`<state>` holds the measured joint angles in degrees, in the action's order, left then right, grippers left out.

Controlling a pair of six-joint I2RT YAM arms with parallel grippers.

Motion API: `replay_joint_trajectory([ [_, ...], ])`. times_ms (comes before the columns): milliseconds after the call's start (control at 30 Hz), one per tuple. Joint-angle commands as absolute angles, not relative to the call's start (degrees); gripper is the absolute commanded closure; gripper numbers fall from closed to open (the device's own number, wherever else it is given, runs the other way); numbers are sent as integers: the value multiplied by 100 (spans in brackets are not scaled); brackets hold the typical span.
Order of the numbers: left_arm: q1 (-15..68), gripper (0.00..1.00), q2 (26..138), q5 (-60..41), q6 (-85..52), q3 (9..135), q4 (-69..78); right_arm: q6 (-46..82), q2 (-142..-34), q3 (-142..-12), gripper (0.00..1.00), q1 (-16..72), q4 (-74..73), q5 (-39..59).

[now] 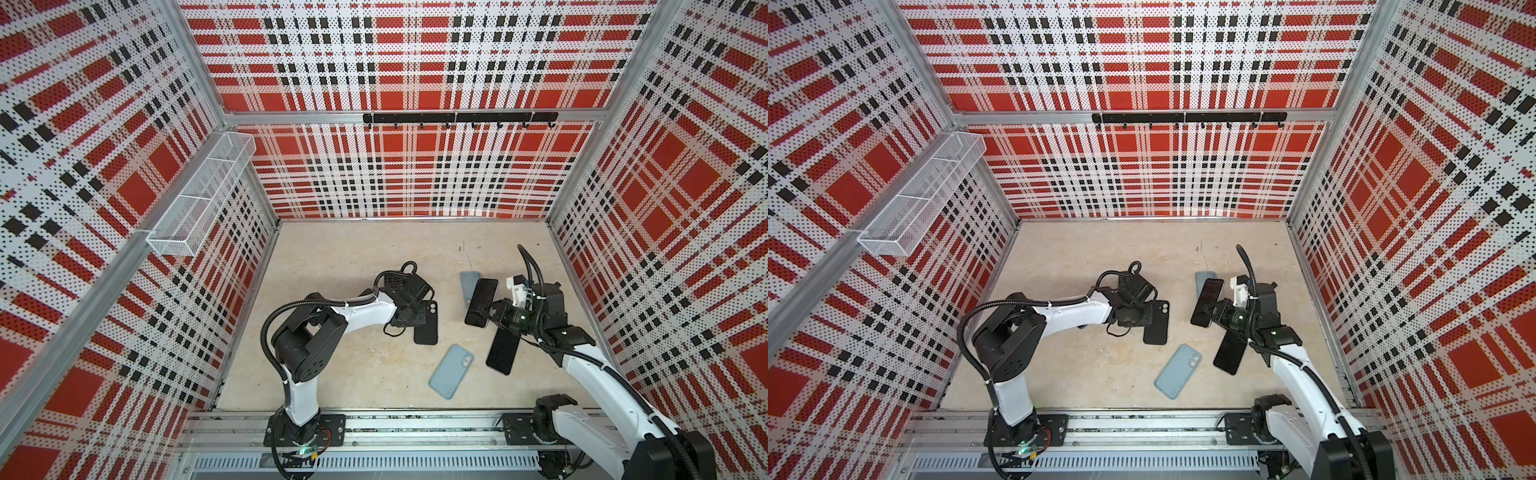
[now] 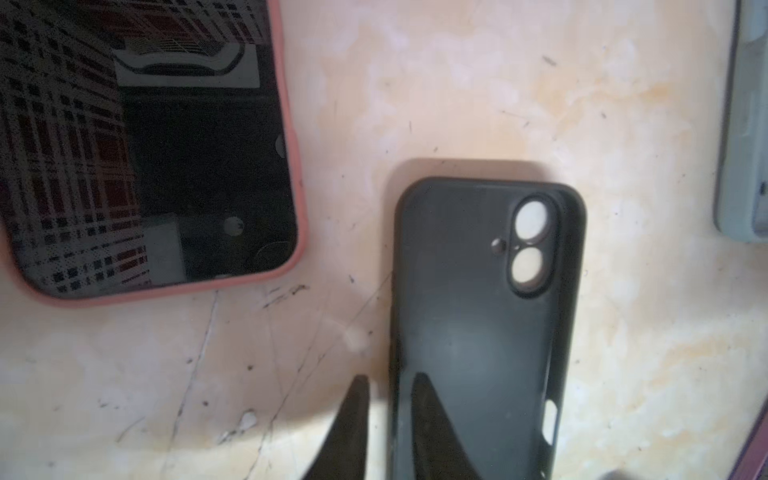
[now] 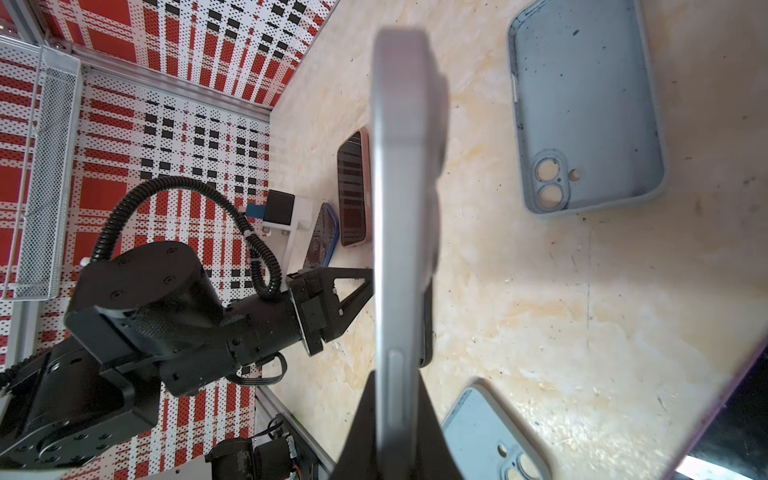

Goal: Put the phone into the phone case

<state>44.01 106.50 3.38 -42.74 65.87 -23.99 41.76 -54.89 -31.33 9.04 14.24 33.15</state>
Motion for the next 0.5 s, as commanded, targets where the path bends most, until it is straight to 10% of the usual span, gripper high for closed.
replay_joint_trajectory([
  [0,4226,69,10100,397,-4201,6577,-2239,4042,-5634,-3464,100,1035,1046,3542],
  [467,3789,39,8421,-394,-4403,5136,-1733,3989,-6976,-4191,100,1967,753,3051],
])
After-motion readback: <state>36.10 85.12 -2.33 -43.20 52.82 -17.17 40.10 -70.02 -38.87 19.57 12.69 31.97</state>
